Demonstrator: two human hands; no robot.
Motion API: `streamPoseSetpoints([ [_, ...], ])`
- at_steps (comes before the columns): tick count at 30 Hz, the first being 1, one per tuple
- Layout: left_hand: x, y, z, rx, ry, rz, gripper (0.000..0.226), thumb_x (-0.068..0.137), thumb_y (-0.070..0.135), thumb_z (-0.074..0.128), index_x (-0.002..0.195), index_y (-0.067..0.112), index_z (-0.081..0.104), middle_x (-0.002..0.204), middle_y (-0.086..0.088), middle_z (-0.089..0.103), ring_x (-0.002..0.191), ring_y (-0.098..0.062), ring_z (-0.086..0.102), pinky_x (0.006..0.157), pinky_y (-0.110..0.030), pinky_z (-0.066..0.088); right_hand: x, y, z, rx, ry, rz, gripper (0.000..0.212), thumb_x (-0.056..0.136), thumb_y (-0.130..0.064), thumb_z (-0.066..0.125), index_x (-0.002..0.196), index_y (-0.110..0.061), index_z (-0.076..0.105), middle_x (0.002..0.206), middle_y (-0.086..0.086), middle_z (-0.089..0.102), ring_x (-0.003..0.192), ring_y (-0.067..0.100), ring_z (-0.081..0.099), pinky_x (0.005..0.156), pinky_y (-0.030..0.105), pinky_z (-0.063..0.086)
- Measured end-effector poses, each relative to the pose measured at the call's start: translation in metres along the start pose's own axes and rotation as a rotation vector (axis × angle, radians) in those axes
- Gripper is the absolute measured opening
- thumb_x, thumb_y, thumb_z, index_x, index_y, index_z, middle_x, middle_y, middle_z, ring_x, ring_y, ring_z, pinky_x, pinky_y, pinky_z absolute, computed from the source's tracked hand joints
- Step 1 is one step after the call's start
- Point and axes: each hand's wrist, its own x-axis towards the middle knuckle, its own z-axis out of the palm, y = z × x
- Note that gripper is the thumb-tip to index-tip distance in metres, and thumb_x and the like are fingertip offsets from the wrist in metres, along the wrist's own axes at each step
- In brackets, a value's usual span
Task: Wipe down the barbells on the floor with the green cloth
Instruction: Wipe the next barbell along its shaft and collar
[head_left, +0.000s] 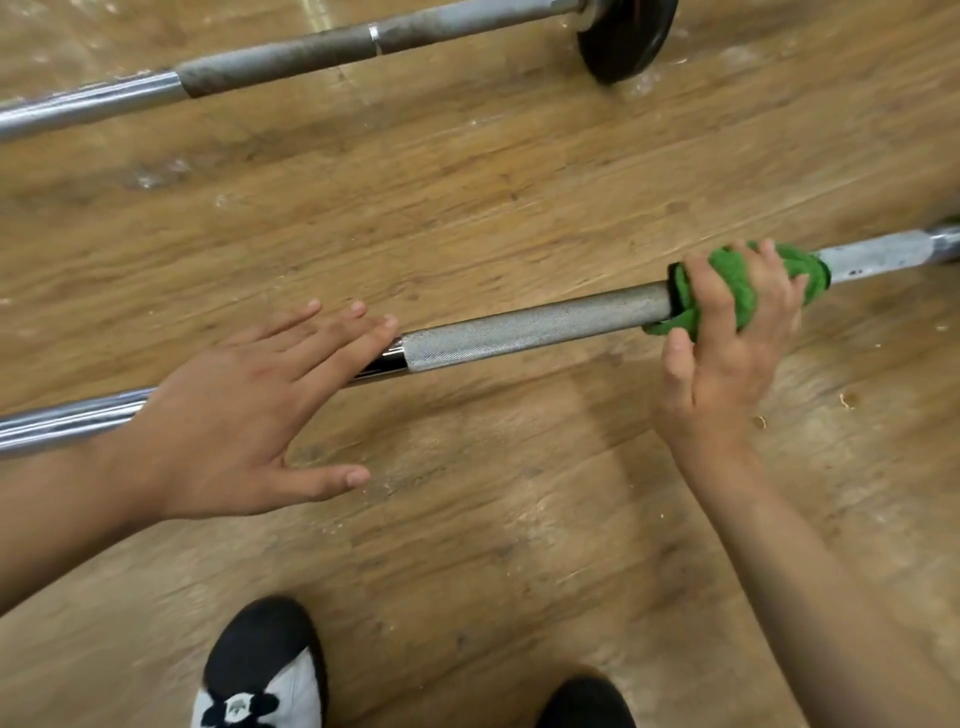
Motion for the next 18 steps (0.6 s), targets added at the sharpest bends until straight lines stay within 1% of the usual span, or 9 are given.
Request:
streamPoseSetpoints([
  [2,0.002,0.000,0.000,-0.001,0.007,0.002,0.101,0.096,0.081,0.032,0.167,0.011,0.014,0.169,-0.008,0.029,0.157,-0.026,0.028,0.126,-0.048,0.022,0.005,-0.017,0.005,0.051,0.048,0.165,0.073,0.107,-0.057,0.019,0.137,-0.007,0.063,0.147,0.028,0.047,0.148,0.045,0.033,0.119,0.067,0.021],
  [4,0.004,-0.001,-0.002,-0.007,0.014,0.005,0.102,0.096,0.082,0.031,0.167,0.010,0.015,0.168,-0.008,0.030,0.156,-0.025,0.030,0.126,-0.045,0.022,0.005,-0.063,0.015,0.112,0.071,0.229,0.080,0.105,-0.060,0.015,0.134,-0.005,0.066,0.147,0.027,0.045,0.146,0.047,0.034,0.118,0.068,0.022],
  [6,0.004,-0.001,-0.003,-0.015,0.002,-0.002,0.103,0.095,0.084,0.030,0.167,0.012,0.013,0.167,-0.011,0.030,0.154,-0.027,0.032,0.125,-0.044,0.026,-0.010,-0.115,0.026,0.142,-0.026,0.073,0.079,0.104,-0.061,0.016,0.137,-0.011,0.067,0.147,0.020,0.044,0.146,0.043,0.036,0.124,0.064,0.014],
  [8,0.004,-0.003,-0.004,-0.020,-0.033,-0.026,0.106,0.093,0.087,0.029,0.168,0.016,0.009,0.167,-0.015,0.030,0.150,-0.036,0.039,0.120,-0.050,0.038,-0.027,-0.147,0.031,0.138,-0.164,-0.141,0.075,0.102,-0.062,0.017,0.144,-0.019,0.062,0.147,0.019,0.050,0.147,0.039,0.037,0.126,0.057,0.011],
  [10,0.003,-0.004,-0.004,-0.017,-0.065,-0.041,0.108,0.091,0.089,0.029,0.168,0.017,0.008,0.167,-0.017,0.033,0.143,-0.042,0.048,0.111,-0.057,0.047,-0.027,-0.137,0.032,0.111,-0.205,-0.323,0.071,0.101,-0.060,0.018,0.148,-0.025,0.057,0.148,0.020,0.054,0.148,0.035,0.039,0.126,0.051,0.014],
  [12,0.002,-0.004,-0.005,-0.025,-0.069,-0.041,0.108,0.091,0.089,0.028,0.168,0.017,0.008,0.167,-0.017,0.033,0.141,-0.040,0.051,0.106,-0.055,0.050,-0.017,-0.098,0.032,0.050,-0.172,-0.495,0.064,0.103,-0.057,0.021,0.150,-0.029,0.054,0.150,0.020,0.053,0.146,0.033,0.042,0.125,0.045,0.018],
  [13,0.002,-0.003,-0.006,-0.030,-0.059,-0.039,0.108,0.091,0.089,0.028,0.168,0.016,0.008,0.167,-0.017,0.033,0.140,-0.039,0.052,0.105,-0.053,0.051,-0.010,-0.072,0.031,0.020,-0.150,-0.507,0.061,0.104,-0.056,0.022,0.150,-0.029,0.052,0.150,0.020,0.051,0.145,0.033,0.043,0.125,0.045,0.017],
  [16,0.001,-0.001,-0.006,-0.030,-0.038,-0.037,0.107,0.091,0.089,0.027,0.168,0.016,0.011,0.166,-0.017,0.034,0.139,-0.039,0.053,0.103,-0.051,0.052,0.006,-0.001,0.019,-0.054,-0.027,-0.252,0.059,0.106,-0.054,0.021,0.148,-0.023,0.049,0.143,0.024,0.052,0.140,0.037,0.045,0.125,0.052,0.017],
  [18,0.000,0.000,-0.005,-0.028,-0.029,-0.035,0.107,0.091,0.089,0.028,0.168,0.017,0.011,0.167,-0.016,0.034,0.142,-0.037,0.051,0.103,-0.050,0.051,0.013,0.012,0.012,-0.062,0.032,-0.040,0.063,0.107,-0.054,0.020,0.143,-0.016,0.055,0.137,0.027,0.056,0.138,0.039,0.046,0.125,0.054,0.018],
])
